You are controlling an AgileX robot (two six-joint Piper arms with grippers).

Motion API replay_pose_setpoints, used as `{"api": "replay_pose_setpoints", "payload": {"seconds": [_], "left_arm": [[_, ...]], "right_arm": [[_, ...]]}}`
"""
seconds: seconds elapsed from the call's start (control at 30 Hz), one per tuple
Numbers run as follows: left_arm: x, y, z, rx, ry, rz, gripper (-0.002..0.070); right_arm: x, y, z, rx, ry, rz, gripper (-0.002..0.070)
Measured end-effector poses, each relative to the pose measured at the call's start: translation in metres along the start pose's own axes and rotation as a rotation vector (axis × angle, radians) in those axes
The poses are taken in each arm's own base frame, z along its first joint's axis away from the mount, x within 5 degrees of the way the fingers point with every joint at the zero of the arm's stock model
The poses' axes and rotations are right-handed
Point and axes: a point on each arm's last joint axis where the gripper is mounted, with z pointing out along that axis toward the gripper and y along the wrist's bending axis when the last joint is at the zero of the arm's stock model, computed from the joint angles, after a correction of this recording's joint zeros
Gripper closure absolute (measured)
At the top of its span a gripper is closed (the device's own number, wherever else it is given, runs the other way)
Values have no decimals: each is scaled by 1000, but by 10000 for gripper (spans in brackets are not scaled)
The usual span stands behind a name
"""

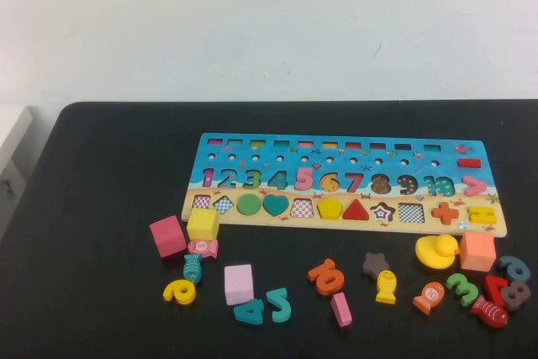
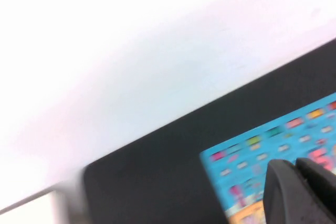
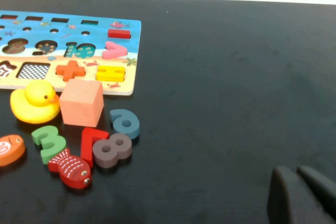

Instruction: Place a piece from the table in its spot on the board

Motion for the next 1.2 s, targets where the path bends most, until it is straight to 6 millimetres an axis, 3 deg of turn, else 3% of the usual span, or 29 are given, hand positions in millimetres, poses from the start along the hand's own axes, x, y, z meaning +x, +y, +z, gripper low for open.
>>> {"api": "replay_pose_setpoints", "payload": {"seconds": [0.37,0.5,0.67,0.87,1.03,1.2], "left_arm": [[51,51,-126,-115,-101,-53,675],[84,64,-176,-91,-184,-79,675],[136,65,-205,-36,-267,-81,675],[203,44,-190,86,-256,-80,675],[245,17,-158,228,-214,-117,675],[291,-12,-115,349,-12,-156,676]], "right_arm": [[0,0,0,0,0,0,657],[0,0,0,0,0,0,657],[0,0,0,0,0,-23,657],[0,0,0,0,0,-29,657],[0,0,0,0,0,-29,657],[0,0,0,0,0,-29,657]]}}
